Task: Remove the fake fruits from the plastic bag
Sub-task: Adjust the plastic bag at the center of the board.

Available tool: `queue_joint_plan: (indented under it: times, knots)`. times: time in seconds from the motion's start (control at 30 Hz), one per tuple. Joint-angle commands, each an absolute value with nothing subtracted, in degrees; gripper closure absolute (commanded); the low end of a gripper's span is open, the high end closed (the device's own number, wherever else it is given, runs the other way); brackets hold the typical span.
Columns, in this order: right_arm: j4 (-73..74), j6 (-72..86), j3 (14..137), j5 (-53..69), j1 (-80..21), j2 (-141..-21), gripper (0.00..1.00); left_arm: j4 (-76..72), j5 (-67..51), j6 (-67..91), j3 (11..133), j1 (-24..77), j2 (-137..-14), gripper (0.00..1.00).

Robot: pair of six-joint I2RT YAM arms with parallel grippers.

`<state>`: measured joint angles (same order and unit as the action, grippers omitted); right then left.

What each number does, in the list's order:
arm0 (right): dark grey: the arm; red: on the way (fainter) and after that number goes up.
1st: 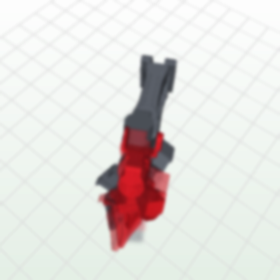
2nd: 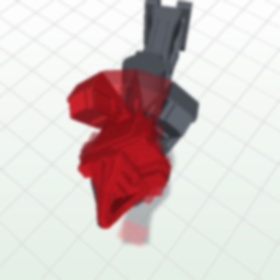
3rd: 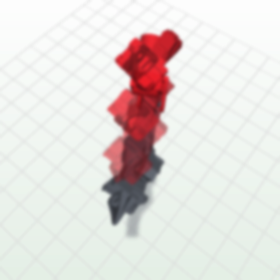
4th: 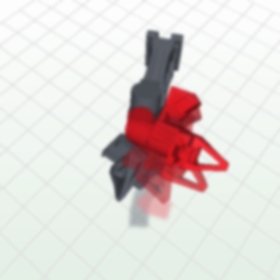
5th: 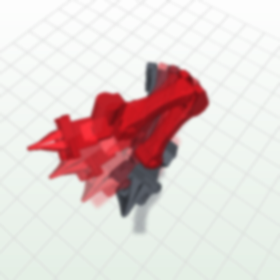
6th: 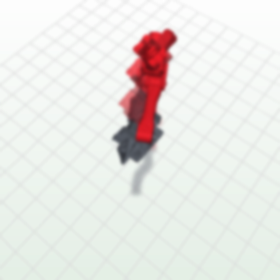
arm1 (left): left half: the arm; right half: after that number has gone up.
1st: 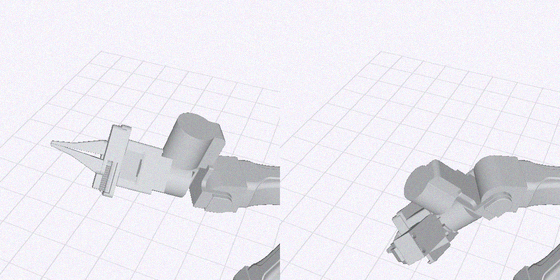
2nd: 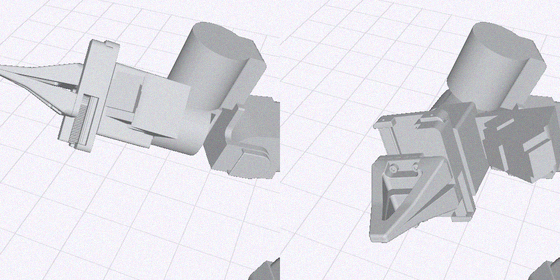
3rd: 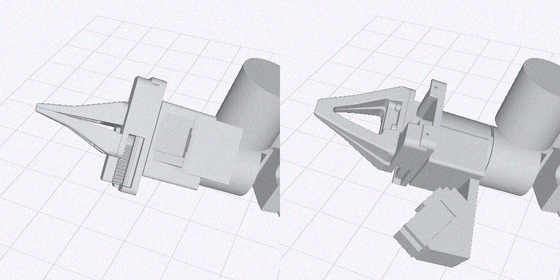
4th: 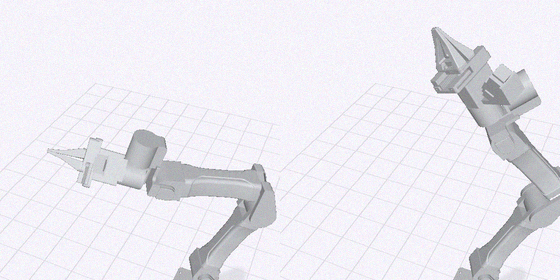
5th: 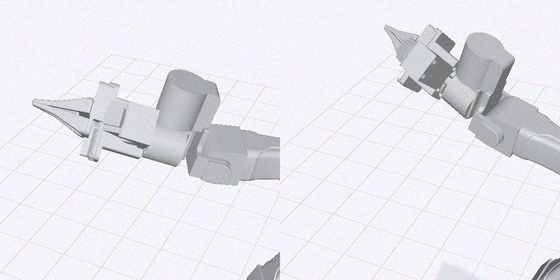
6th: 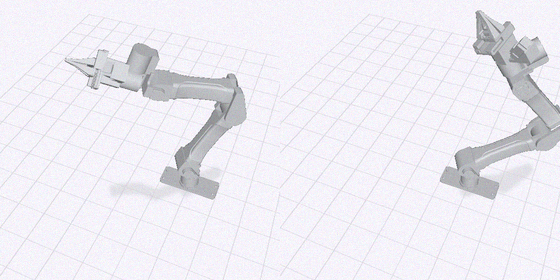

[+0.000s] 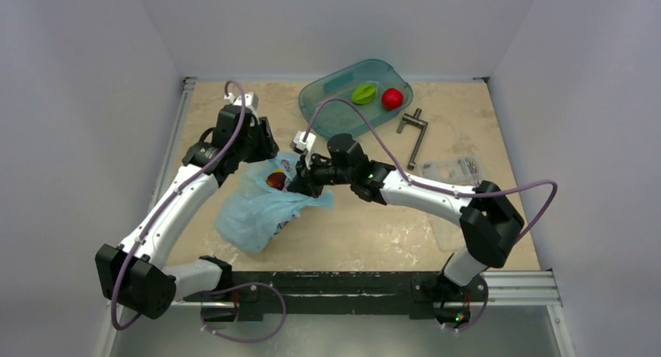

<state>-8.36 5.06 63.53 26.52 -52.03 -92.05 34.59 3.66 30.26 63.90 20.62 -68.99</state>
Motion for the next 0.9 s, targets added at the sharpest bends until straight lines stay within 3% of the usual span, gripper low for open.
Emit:
queue_joint_plan:
  times: [0.0, 0.13, 0.3, 0.5, 0.7, 0.87]
  knots:
    - [-12.0, 6.1, 62.3, 26.9, -52.2, -91.1, 1.00, 31.7, 2.9, 27.4, 68.7, 20.0, -68.4, 0.69]
    - [-10.8, 5.6, 64.3, 26.6, -52.2, -92.4, 1.00, 32.2, 4.2, 24.7, 71.7, 19.6, -67.7, 1.00]
    - [-6.0, 4.5, 70.7, 17.9, -52.1, -95.4, 1.00, 36.3, 8.8, 21.1, 79.4, 19.0, -67.6, 1.00]
    - [6.7, -0.6, 86.5, 6.8, -52.1, -102.6, 0.98, 38.9, 13.3, 16.0, 87.0, 18.7, -67.2, 1.00]
    - [13.7, -0.8, 94.5, 11.8, -52.1, -103.3, 0.41, 40.1, 12.5, 15.3, 85.8, 18.7, -67.1, 1.00]
    - [11.5, 7.5, 87.7, 23.8, -52.0, -98.0, 0.05, 37.1, 11.2, 15.5, 80.3, 18.7, -64.3, 1.00]
